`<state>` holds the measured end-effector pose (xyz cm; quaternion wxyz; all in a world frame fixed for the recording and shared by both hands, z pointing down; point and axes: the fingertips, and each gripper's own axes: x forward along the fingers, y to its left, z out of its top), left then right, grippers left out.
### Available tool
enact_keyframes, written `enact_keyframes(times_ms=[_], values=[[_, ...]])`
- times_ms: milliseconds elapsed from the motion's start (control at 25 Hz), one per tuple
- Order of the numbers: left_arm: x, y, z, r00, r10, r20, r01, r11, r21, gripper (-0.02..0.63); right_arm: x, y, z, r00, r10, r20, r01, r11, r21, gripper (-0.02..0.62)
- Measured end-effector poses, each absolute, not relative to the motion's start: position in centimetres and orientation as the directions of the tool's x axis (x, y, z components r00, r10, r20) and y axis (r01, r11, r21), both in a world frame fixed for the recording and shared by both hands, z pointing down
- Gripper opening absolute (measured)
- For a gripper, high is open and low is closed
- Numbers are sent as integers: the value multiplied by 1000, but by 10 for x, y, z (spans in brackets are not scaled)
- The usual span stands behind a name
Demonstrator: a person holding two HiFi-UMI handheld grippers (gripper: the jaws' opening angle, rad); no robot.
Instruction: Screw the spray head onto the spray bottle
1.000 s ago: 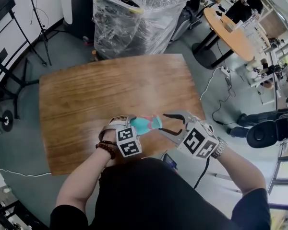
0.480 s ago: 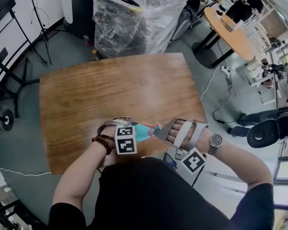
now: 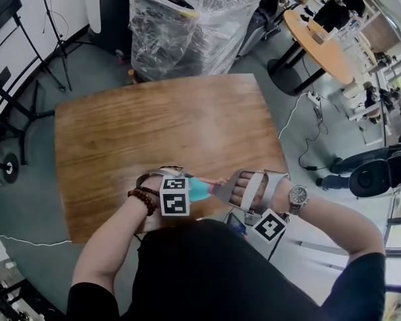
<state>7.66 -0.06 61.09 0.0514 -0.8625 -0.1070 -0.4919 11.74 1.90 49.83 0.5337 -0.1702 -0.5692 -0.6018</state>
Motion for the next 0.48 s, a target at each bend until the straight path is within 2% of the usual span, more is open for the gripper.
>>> enact_keyframes(times_ms=[120,320,400,480], values=[[77,2,609,498,153,854,241,-970,34,383,120,21,500,-369,-433,823,823,260,506,259],[76,0,607,513,144,846,220,-975,32,383,107,7,475,-397,-386,833,602,575,554,258],[75,0,606,521,142,842,212,-977,34,383,107,1,467,-404,-422,812,603,545,583,258],[75,1,606,521,146,841,216,-976,36,383,115,2,470,-399,-468,789,697,404,593,258]])
